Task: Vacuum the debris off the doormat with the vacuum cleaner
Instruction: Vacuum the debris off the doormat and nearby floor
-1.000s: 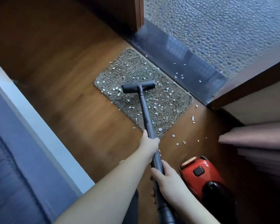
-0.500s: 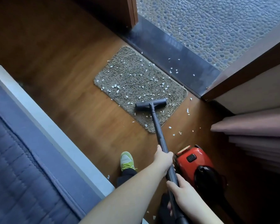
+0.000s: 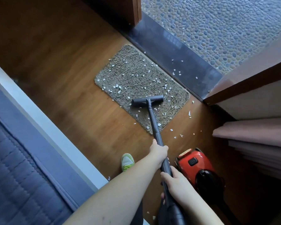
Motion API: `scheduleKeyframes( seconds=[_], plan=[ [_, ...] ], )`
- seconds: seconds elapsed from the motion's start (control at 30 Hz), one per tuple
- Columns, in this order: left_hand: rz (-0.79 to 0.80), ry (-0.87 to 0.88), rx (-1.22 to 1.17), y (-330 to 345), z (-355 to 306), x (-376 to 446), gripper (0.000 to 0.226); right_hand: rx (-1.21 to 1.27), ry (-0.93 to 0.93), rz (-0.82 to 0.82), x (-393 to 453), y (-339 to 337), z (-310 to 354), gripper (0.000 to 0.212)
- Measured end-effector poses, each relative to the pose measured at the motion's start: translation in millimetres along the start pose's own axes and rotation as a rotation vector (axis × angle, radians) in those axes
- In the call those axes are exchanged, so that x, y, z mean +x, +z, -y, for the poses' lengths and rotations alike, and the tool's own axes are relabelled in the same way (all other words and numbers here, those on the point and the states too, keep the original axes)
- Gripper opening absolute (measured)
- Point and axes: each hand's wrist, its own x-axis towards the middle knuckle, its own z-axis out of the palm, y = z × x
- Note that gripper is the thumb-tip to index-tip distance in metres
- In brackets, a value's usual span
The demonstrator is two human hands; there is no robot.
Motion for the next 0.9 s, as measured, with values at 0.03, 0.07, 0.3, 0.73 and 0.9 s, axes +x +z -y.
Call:
scheduleKeyframes(
  seconds=[0.03,0.07,0.3,0.73,0.9],
  plan=[
    [-0.004,0.003,0.003,-5.1,-6.6,2.9,0.076,0.002,0.001,0.001,0.9,2.7,9.5,0.007],
    [-0.006,0.005,0.005,-10.4,-13.7,4.2,0.077,0.008,0.006,-0.003,2.0,6.0,19.2,0.007],
    [-0.010,-0.010,0.035,-44.4,-63.1,19.4,0.067,0.039,0.069,-0.019,15.6,30.2,83.3,0.006],
    [-0.006,-0.038,0.097,-75.0,-75.8,8.3,0.074,0.042,0.132,-0.006,2.2,48.2,115.9,0.009],
    [-0.007,-0.028,0.068,-67.4,-67.6,1.6,0.076,0.025,0.094,-0.005,3.8,38.2,103.2,0.008]
  ],
)
